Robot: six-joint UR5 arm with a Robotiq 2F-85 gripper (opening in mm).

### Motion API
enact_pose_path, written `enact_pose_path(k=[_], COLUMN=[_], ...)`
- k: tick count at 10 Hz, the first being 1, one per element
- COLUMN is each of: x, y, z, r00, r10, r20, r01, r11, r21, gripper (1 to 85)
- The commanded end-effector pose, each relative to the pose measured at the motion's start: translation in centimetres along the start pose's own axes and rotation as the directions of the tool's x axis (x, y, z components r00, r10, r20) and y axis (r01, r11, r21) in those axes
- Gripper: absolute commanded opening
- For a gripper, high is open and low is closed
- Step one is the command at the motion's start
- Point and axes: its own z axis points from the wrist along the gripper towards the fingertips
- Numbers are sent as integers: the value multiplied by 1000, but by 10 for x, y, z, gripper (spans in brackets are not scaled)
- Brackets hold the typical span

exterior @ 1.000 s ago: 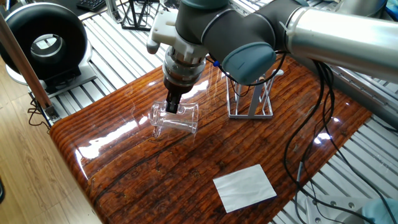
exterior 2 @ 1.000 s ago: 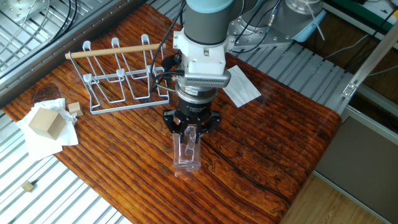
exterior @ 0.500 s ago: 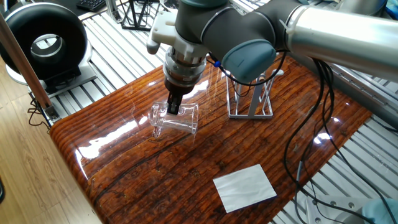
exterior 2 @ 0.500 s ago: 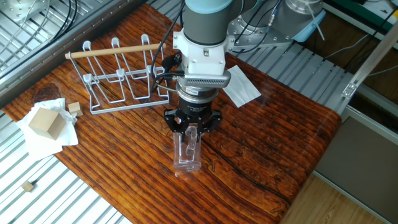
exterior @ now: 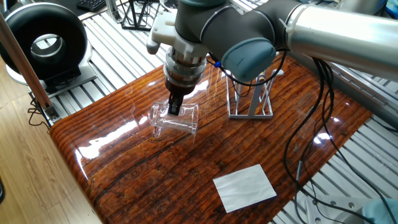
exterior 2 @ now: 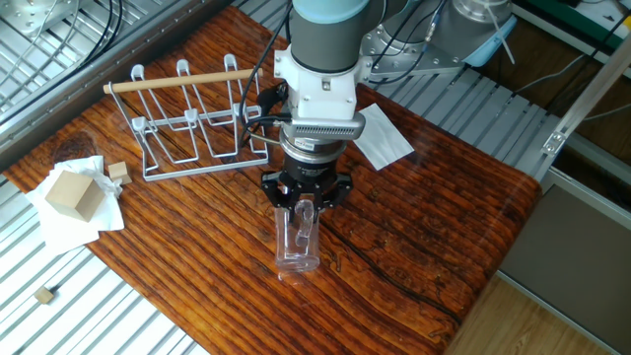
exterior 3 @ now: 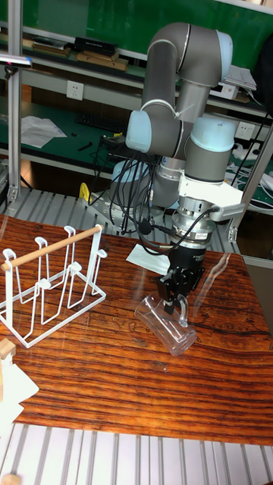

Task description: Put the cup on the cup rack

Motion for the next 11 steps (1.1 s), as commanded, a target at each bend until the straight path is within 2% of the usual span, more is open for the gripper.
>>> enact_pose_path(k=[1, 11], x=[0, 0], y=[3, 1], z=[-1, -1], r00=[1000, 999], r10=[13, 32], r20=[2, 2], r01=[-13, -32], r11=[1000, 999], r21=[-15, -10], gripper=[367, 363])
